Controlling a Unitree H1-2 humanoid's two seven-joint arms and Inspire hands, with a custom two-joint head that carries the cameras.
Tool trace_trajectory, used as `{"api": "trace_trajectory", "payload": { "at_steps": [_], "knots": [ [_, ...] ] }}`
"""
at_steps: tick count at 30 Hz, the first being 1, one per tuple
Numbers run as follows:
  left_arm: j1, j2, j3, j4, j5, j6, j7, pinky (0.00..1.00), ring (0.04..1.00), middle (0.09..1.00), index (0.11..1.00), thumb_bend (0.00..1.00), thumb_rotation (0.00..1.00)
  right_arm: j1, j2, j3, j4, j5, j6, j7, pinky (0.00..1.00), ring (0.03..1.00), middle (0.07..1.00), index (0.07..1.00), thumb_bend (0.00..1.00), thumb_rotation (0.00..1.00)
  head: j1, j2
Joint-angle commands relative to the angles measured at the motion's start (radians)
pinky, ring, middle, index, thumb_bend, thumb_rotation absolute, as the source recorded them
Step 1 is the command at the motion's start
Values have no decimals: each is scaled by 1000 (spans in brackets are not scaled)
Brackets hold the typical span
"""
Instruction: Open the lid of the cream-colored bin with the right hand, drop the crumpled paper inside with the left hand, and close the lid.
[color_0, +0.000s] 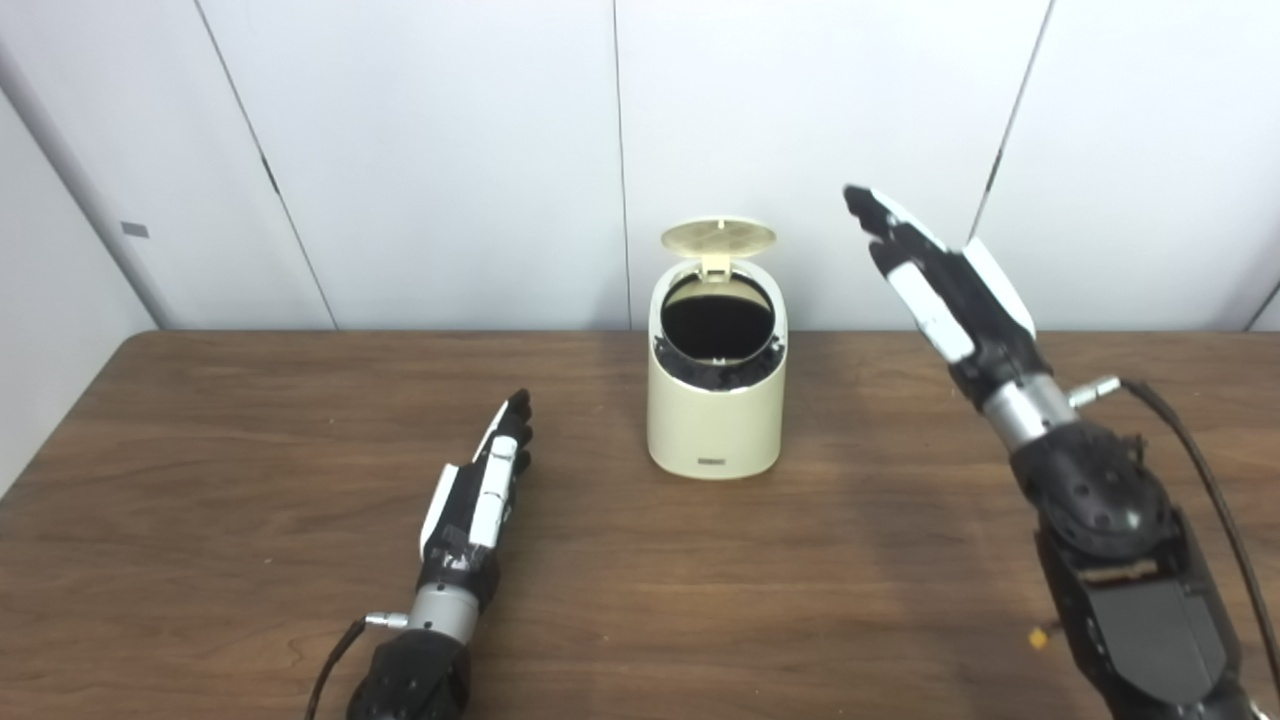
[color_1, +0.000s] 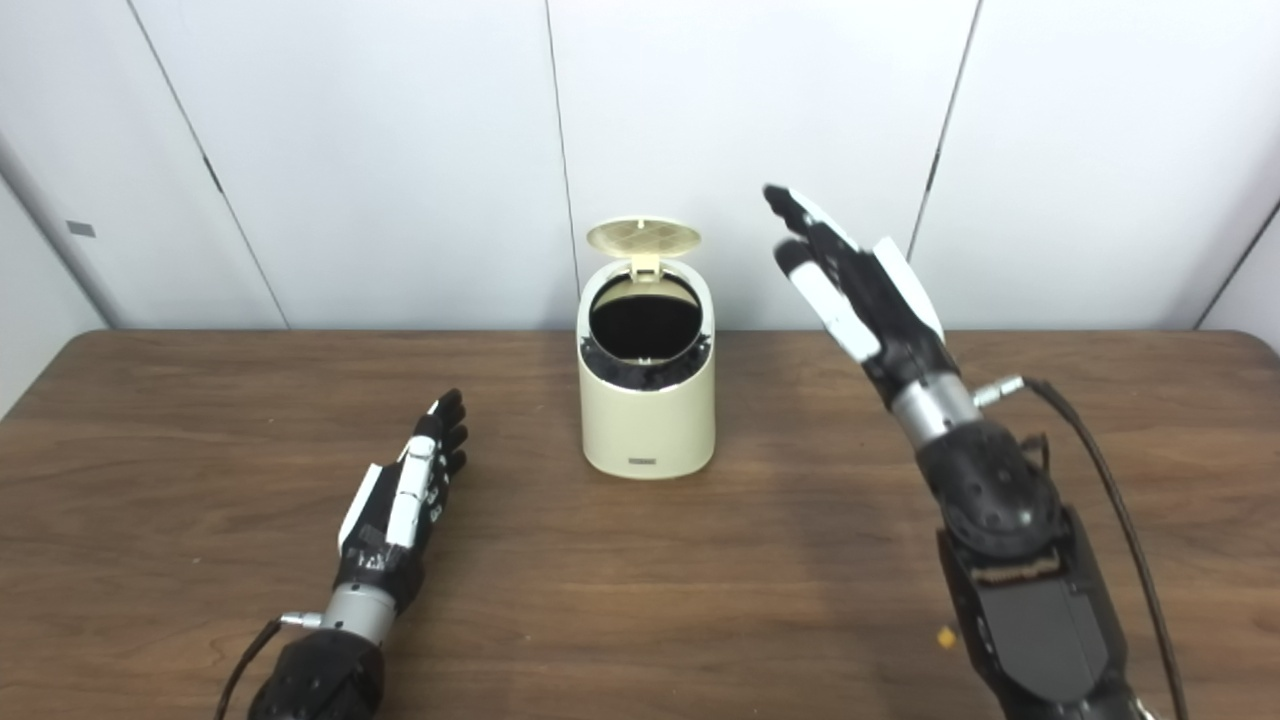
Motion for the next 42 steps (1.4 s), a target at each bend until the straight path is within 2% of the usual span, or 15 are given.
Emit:
{"api": "trace_trajectory", "payload": {
  "at_steps": [1, 4, 7, 12, 22, 29, 42],
  "knots": [
    [-9, 0, -6, 4, -5, -35, 3, 1000, 1000, 1000, 1000, 595, 1000, -70, -32, 22, -40, -56, 11, 16, 869, 928, 932, 902, 612, 1000, -2, 0],
    [-7, -4, -7, 9, -14, -39, 5, 1000, 1000, 1000, 1000, 589, 1000, -108, -44, 61, -28, -112, 5, 32, 794, 889, 913, 890, 611, 1000, -7, -1],
    [-7, -7, -9, 7, -17, -26, 7, 1000, 1000, 1000, 1000, 593, 1000, -127, -38, 79, -36, -136, 34, 52, 771, 874, 905, 881, 630, 1000, -9, -2],
    [-6, -10, -17, 12, -20, -27, 10, 1000, 1000, 1000, 1000, 581, 1000, -154, -50, 117, -50, -184, 63, 96, 802, 885, 910, 894, 609, 1000, -8, -5],
    [-8, -2, -25, 13, -25, -23, 11, 1000, 1000, 1000, 1000, 587, 1000, -197, -67, 181, -25, -295, 53, 160, 844, 905, 899, 873, 578, 1000, -11, -4],
    [-14, -6, -28, 18, -33, -29, 11, 1000, 1000, 1000, 1000, 582, 1000, -206, -74, 203, -38, -348, 93, 208, 907, 997, 941, 870, 644, 1000, -9, -2],
    [-25, -3, -36, 13, -20, -18, 16, 1000, 1000, 1000, 1000, 604, 1000, -152, -116, 206, -96, -385, 96, 271, 933, 1000, 952, 877, 637, 1000, -6, 9]
  ]
}}
